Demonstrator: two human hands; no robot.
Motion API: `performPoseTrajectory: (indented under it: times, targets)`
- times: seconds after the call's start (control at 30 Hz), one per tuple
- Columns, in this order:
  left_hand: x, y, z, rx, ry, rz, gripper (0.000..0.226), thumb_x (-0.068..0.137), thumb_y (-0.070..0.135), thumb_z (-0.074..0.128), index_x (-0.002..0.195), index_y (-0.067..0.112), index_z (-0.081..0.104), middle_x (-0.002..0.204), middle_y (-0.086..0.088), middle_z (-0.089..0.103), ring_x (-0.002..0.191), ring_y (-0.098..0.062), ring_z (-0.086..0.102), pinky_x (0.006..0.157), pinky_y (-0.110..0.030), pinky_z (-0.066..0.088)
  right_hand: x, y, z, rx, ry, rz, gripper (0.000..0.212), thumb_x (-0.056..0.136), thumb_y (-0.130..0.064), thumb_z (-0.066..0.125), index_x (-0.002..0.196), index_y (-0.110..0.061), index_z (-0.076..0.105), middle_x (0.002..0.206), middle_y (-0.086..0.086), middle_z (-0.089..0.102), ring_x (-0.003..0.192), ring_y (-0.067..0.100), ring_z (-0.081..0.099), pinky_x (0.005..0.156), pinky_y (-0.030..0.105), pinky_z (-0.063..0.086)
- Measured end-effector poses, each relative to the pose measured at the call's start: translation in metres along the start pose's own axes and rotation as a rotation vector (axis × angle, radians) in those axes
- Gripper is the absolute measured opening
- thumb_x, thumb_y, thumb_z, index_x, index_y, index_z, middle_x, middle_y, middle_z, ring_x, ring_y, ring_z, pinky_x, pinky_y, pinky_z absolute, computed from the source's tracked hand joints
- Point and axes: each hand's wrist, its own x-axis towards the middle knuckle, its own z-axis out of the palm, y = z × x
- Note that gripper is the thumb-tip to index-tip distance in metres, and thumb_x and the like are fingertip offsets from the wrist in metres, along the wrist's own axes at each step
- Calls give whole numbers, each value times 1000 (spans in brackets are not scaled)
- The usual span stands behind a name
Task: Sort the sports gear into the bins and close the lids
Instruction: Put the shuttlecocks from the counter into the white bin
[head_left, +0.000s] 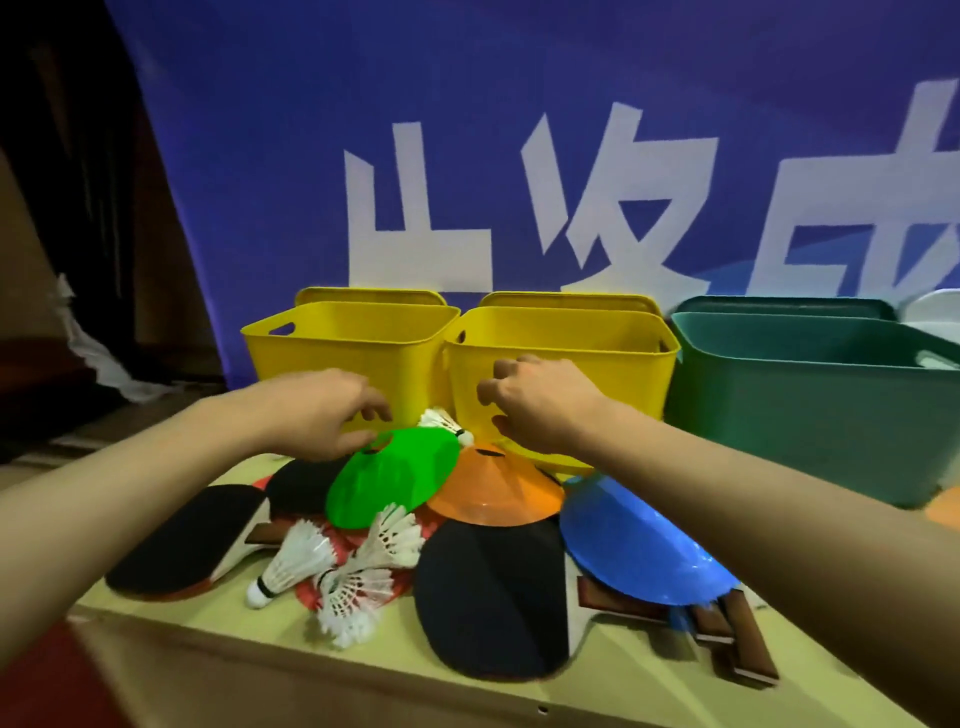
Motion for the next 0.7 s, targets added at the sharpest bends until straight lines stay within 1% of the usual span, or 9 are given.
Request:
performPoseTrajectory:
  times: [0.13,0.23,0.37,0.43,0.53,0.6,0.7]
  targets:
    - [-14,-16,16,9,11,5,33,98,52,54,128,42,60,120,14,61,101,-7,58,88,-38,55,47,-5,26,-159,3,-72,23,101,-32,55,120,-21,64,117,5,61,111,28,58,64,37,51]
    - [-18,-24,23,15,19,10,31,100,49,52,128,41,60,120,14,60,107,-10,59,86,-38,55,67,-12,44,-231,-64,-142,30,100,-39,57,122,-20,64,118,5,61,112,27,56,59,35,41]
    - [-17,-27,35,-15,46,25,29,101,47,52,128,41,60,119,14,59,108,-11,58,78,-31,50,80,-27,58,-302,-145,-198,41,94,-52,62,121,-22,65,118,4,61,114,24,53,60,33,38]
    - [-14,-27,41,-33,53,38,29,101,47,52,129,40,60,118,14,58,107,-10,58,77,-28,48,83,-30,61,-306,-177,-199,46,91,-57,64,122,-23,65,120,4,60,113,23,52,60,33,37]
    - [-13,-28,47,-57,63,43,30,102,45,51,131,40,59,118,12,58,110,-11,58,81,-31,51,94,-33,63,-317,-222,-205,43,92,-53,66,124,-25,64,123,5,57,111,23,53,61,32,37]
    - [-12,-28,51,-68,73,43,31,103,45,51,132,40,59,119,11,58,112,-12,58,82,-33,52,101,-38,66,-319,-248,-196,41,93,-51,66,124,-25,63,123,6,56,104,22,58,60,31,39]
    - [-12,-29,59,-82,73,42,33,103,44,50,134,39,58,122,13,58,112,-11,57,81,-30,49,109,-48,71,-336,-289,-193,40,95,-49,64,126,-24,63,124,7,56,102,24,62,61,32,41]
